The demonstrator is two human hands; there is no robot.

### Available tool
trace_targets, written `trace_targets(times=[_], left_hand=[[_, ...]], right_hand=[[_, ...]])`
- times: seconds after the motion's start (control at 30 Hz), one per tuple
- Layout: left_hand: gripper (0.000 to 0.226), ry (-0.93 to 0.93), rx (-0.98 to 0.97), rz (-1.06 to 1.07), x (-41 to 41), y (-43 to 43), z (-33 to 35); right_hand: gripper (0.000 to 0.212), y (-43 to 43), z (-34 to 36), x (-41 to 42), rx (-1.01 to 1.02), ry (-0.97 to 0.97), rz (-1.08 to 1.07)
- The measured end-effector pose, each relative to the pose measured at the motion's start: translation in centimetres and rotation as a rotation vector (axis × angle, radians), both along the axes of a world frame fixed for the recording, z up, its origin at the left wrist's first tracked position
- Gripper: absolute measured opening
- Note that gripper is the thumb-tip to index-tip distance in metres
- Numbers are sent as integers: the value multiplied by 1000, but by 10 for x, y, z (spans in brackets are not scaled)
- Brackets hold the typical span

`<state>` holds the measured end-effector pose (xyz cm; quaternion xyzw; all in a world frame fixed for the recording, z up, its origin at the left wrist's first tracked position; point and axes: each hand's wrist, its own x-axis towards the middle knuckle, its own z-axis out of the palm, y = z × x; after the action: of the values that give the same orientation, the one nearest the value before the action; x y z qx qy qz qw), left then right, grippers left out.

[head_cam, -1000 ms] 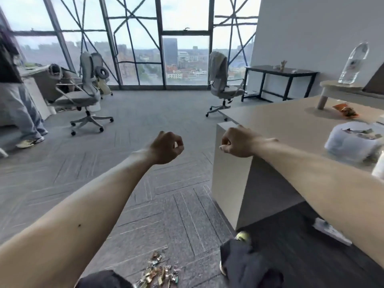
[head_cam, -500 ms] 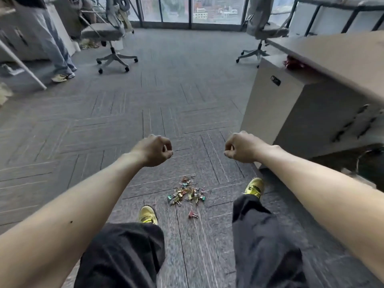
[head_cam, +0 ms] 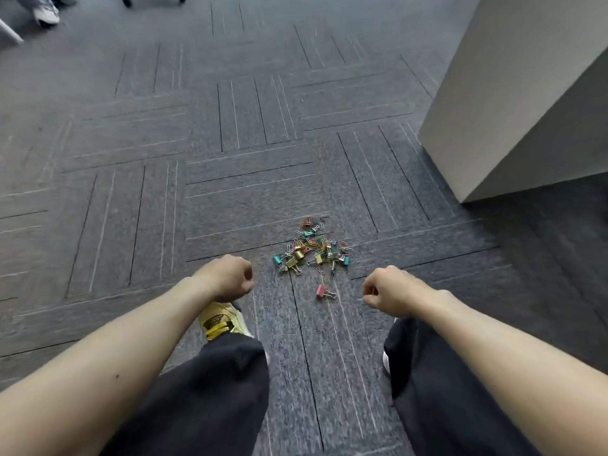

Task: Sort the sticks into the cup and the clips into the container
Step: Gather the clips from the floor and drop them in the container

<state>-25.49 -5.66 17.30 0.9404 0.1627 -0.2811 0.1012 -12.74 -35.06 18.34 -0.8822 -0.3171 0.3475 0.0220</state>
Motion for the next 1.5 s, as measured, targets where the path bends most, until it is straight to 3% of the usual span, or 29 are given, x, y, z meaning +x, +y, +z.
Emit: trace_targets(times=[0.43,0.57,0.7,0.87,1.1,1.2,1.27,1.37,1.5], left_hand=[[34,225,71,-51,56,81,-210],[63,358,43,37,55,76,-252],[74,446,16,167,58,73,-270],[78,368,-27,224,58,49,-270],[76,177,-282,179,61,10,-280],[72,-62,-186,132,59,10,-281],[79,-144,-78,331,58,14,-281],[82,-1,-103,613,57,19,-282],[81,48,-197,520,56,10,-286]], right_hand=[[27,89,-213,43,-120,178,261],[33,96,-246,40,-91,265,279],[34,92,-267,35,-105,310,242],[40,99,-266,47,-94,300,184],[52,109,-265,61,-46,229,70],[52,108,-267,65,17,188,23],[47,106,-268,67,43,169,-3],[40,104,-269,67,37,148,6],[39,102,-273,68,28,137,9]])
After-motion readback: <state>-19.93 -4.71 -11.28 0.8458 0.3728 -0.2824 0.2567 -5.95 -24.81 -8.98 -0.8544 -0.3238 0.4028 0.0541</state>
